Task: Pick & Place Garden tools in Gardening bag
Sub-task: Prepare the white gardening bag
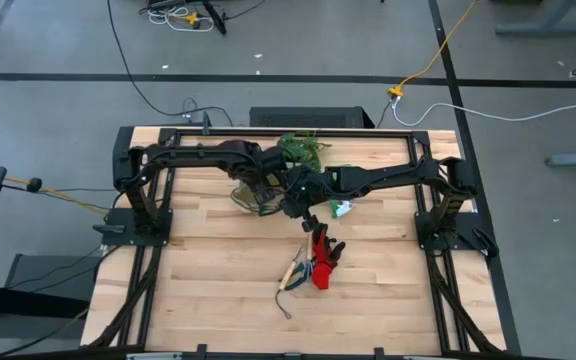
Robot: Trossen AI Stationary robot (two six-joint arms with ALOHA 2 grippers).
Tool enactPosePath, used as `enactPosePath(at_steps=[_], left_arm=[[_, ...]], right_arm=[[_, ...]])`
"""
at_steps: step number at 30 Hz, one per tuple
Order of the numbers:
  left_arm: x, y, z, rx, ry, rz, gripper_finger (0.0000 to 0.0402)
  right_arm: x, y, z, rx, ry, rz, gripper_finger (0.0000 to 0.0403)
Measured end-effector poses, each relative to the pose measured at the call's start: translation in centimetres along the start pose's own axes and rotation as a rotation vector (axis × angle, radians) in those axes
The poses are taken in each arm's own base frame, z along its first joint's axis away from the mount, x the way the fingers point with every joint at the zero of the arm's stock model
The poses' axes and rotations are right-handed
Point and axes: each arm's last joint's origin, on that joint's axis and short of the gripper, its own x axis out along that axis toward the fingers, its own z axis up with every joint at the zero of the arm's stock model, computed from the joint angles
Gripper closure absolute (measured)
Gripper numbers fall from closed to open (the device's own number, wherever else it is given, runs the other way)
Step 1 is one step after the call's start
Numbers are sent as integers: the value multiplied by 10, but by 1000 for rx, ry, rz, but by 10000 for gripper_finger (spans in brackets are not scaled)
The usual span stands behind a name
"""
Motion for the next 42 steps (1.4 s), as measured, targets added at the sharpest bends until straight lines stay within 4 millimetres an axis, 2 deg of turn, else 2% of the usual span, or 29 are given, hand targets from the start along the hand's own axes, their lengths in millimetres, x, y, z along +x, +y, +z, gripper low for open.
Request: enactPosePath(at_steps=[11, 15, 21, 42], left_arm=[[0, 3, -3, -2, 23, 81, 275], [0, 5, -3, -10, 21, 74, 275], [0, 4, -3, -6, 26, 78, 275], [1, -3, 2, -23, -1, -105, 275]], right_arm=[[0, 1, -2, 8, 16, 13, 403], [0, -1, 0, 23, 15, -42, 403], [0, 1, 0, 42, 29, -29, 403], [1, 27, 18, 38, 61, -47, 403]])
